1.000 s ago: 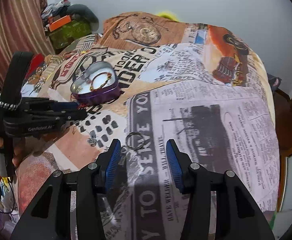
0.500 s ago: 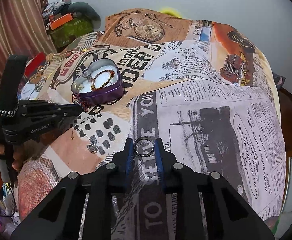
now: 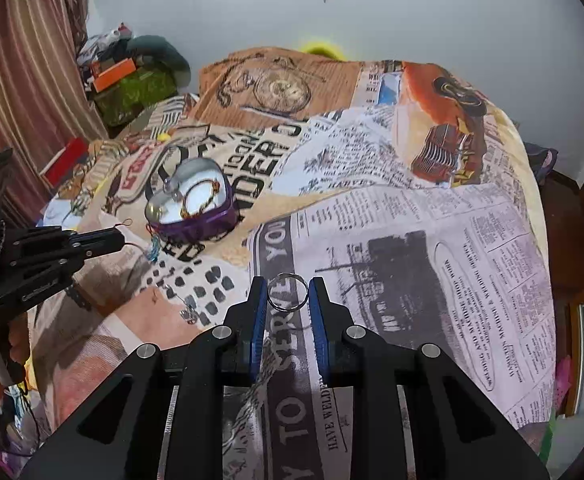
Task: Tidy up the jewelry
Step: 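Close the right tool on the silver ring and lift it, then carry the silver ring over the heart tin and open the right tool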
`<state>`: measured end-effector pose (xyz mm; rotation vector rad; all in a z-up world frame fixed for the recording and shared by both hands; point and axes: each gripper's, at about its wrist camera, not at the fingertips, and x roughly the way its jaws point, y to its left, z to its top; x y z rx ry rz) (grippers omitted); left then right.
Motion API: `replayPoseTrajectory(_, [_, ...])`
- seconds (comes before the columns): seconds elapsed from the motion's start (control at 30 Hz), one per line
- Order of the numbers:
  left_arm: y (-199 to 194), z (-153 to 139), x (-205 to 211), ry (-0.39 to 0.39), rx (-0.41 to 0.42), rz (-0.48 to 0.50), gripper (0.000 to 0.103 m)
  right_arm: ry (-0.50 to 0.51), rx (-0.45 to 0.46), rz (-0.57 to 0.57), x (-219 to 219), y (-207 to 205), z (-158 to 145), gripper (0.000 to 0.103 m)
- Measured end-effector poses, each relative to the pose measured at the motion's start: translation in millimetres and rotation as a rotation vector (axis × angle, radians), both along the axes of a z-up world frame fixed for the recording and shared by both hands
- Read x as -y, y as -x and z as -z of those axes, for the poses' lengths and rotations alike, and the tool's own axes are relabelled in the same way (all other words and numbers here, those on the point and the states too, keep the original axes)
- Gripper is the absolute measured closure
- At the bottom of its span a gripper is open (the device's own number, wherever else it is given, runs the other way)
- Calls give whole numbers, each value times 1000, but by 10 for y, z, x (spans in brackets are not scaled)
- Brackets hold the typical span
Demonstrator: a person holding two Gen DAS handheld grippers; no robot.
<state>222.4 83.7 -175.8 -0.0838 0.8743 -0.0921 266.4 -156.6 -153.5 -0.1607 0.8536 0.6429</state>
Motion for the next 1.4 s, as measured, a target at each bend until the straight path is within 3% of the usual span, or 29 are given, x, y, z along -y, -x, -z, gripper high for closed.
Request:
replayPoseTrajectory(0.47, [-66, -614, -16, -15, 148, -2, 103, -63, 86, -20, -141, 48, -369, 84])
replayPoseTrajectory(0.77, [-213, -798, -4, -47, 208, 0, 103, -81, 106, -65, -399, -85, -473, 84])
replayPoseTrajectory(1.17, [-583, -585, -91, -16, 168, 1, 103, -57, 96, -126, -717, -362, -480, 84])
replayPoseTrajectory(1.4, [-764, -168, -308, 107, 42, -4, 103, -4, 29, -175, -968, -494, -238, 84])
